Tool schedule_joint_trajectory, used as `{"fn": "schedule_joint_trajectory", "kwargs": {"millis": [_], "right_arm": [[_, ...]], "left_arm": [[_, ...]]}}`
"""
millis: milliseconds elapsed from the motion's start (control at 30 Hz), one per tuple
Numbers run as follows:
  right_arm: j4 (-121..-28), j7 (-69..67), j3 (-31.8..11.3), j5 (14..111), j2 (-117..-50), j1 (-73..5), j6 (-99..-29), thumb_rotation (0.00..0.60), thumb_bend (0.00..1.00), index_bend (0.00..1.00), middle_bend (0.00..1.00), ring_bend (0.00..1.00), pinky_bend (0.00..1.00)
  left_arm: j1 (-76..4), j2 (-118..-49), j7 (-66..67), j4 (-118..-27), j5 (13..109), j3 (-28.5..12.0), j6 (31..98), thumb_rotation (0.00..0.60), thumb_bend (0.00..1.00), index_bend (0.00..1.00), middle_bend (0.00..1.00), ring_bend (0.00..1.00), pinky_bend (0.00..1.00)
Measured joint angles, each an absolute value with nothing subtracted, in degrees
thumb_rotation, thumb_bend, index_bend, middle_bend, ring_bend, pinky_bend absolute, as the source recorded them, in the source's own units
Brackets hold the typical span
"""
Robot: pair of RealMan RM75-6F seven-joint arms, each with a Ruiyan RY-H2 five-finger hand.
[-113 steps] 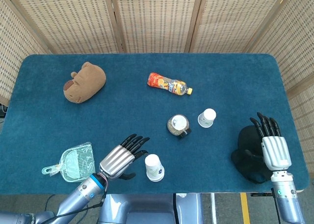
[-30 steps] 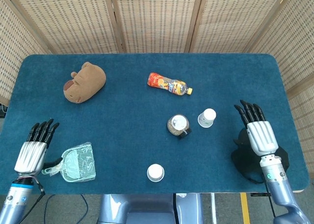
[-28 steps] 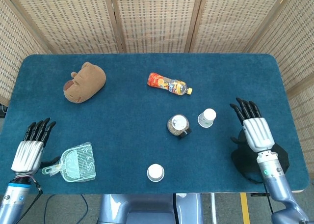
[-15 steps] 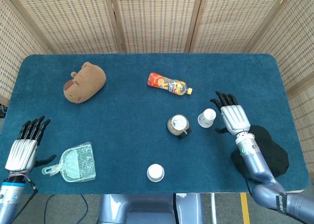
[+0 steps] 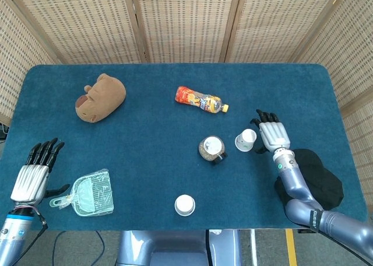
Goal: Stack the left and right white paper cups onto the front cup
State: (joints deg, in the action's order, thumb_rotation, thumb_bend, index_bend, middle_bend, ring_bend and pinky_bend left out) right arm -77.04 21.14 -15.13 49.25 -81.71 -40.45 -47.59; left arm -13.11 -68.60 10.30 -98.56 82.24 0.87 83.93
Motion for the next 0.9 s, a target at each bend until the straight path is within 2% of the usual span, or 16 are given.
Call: {"fn": "schedule_joint_trajectory", "kwargs": {"millis": [433,900], "right_arm": [[-74.2,20.5,-14.5,47.8,-83.7,-42.2,-47.5,0.600,0.15,0.33,0.00,0.00,0.00],[-74.8,21.1,-14.1,46.7,-84.7,-43.4,-48.6,0.600,0.22,0.49,0.02,0.00,0.02]], "left_arm": [[-12.8,-68.9,10.7,-98.4,82.9,0.2,82.5,0.600,0.12,0.00,0.00,0.00,0.00],[-12.5,-69.0,10.3,-97.9,83.2,-0.5,81.2,0.600,0.12,0.00,0.00,0.00,0.00]]}}
